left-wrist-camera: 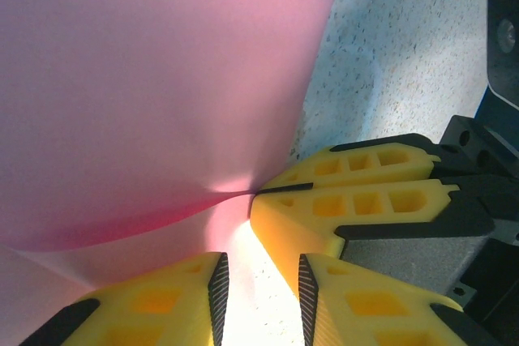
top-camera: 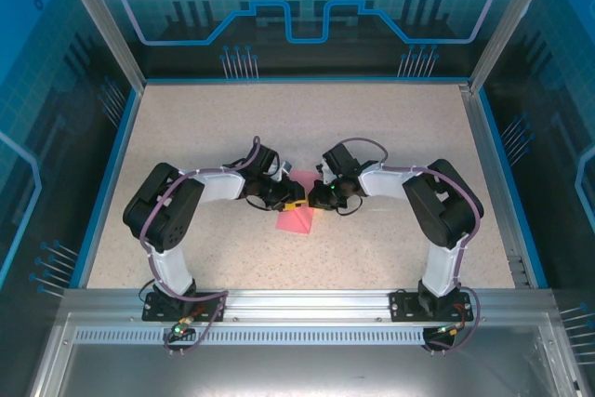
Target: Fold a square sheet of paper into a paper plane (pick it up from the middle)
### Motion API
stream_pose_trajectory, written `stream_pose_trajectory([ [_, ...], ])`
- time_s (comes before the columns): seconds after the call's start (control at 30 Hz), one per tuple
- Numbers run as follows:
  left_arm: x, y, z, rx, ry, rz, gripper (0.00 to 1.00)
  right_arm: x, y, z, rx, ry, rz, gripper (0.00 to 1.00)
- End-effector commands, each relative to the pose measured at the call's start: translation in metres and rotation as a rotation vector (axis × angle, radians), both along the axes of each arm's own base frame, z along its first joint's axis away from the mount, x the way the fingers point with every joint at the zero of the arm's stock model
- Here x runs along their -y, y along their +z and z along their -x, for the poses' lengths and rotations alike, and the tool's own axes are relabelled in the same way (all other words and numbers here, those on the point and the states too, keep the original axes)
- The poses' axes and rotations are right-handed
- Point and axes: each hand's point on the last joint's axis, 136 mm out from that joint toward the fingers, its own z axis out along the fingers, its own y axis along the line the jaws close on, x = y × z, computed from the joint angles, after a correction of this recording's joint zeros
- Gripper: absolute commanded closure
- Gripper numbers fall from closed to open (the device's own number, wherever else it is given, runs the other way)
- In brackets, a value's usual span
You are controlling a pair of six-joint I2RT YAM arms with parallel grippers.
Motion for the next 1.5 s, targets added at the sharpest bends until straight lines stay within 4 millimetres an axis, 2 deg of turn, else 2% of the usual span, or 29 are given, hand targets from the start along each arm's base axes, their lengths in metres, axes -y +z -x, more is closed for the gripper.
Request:
stream_pose_trajectory([
  [0.0, 0.003, 0.0, 0.0, -0.016, -0.024, 0.011, 0.68, 0.005, -0.007, 0.0, -0.007, 0.0, 0.049, 0.91],
  [0.73, 0.003, -0.001, -0.001, -0.022, -0.027, 0.009, 0.7, 0.006, 0.009, 0.0, 0.028, 0.002, 0.051, 0.93],
  [1.47, 0.001, -0.013, 0.002, -0.056, -0.023, -0.017, 0.71, 0.008, -0.002, -0.001, 0.008, 0.0, 0.079, 0.91],
])
